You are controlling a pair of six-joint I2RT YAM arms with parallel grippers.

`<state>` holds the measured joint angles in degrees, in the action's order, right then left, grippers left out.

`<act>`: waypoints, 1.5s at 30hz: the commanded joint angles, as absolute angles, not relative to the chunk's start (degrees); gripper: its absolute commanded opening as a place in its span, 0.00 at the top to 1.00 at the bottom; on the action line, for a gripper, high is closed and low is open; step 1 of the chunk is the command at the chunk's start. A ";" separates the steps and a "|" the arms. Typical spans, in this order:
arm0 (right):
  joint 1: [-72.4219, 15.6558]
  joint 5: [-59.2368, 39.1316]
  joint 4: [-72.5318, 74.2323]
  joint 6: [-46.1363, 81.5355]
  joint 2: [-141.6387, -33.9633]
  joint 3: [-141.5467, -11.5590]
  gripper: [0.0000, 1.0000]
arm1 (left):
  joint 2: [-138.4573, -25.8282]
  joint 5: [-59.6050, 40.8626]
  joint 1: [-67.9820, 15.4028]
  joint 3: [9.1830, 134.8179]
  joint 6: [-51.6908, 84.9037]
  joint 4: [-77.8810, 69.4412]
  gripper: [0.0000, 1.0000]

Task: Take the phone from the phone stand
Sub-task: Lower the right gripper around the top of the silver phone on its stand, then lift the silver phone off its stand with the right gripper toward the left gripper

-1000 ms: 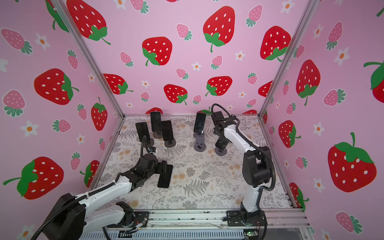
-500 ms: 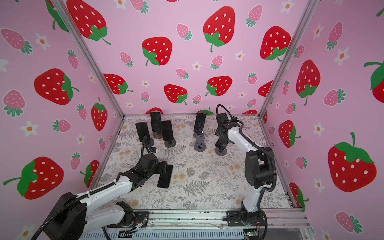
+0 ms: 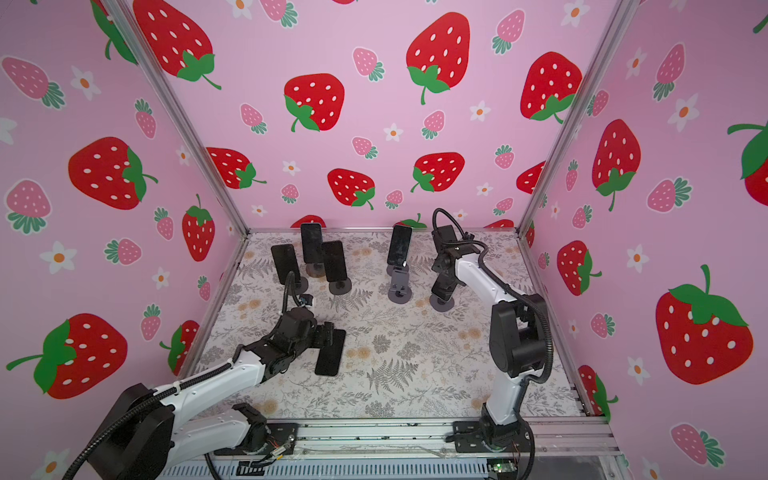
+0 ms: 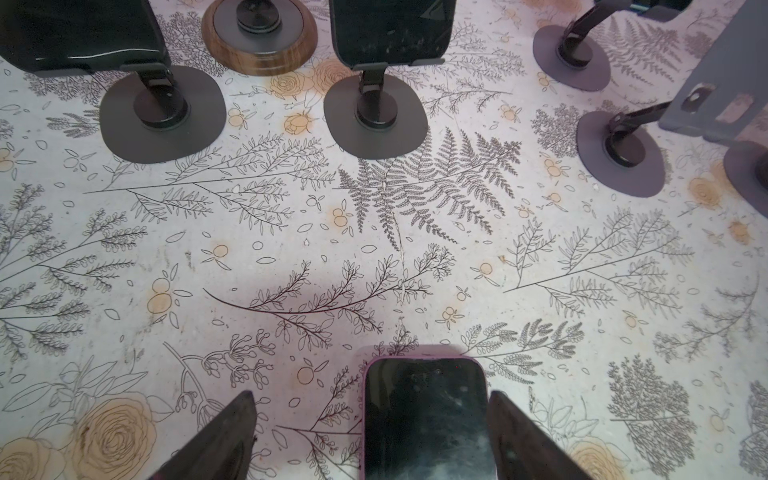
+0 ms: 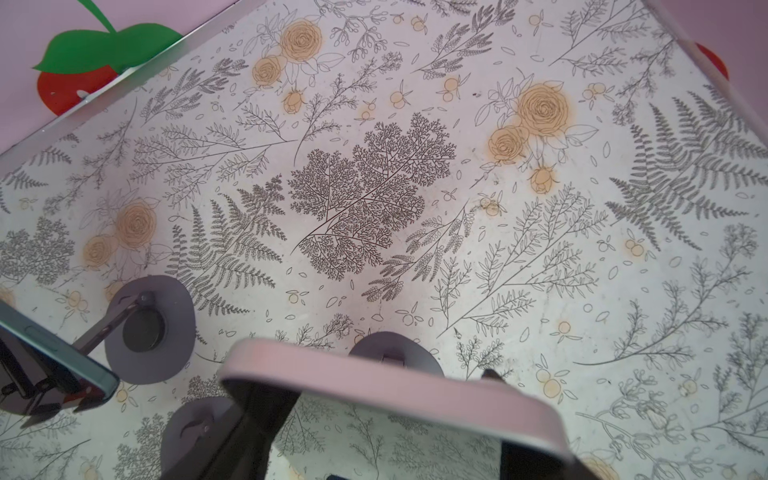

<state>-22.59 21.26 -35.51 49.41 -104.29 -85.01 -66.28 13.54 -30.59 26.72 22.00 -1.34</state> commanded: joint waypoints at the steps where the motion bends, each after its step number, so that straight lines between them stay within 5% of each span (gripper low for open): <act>1: -22.33 21.18 -35.05 49.92 -103.94 -84.66 0.27 | -67.19 14.94 -30.40 27.95 21.41 -0.39 0.12; 28: -25.15 23.91 -37.17 39.67 -94.44 -84.40 0.30 | -67.16 15.38 -30.39 27.87 21.27 -0.41 0.12; 45: -43.53 20.84 -46.92 41.22 -86.65 -78.92 0.30 | -68.03 17.26 -30.29 27.34 21.79 -0.79 0.12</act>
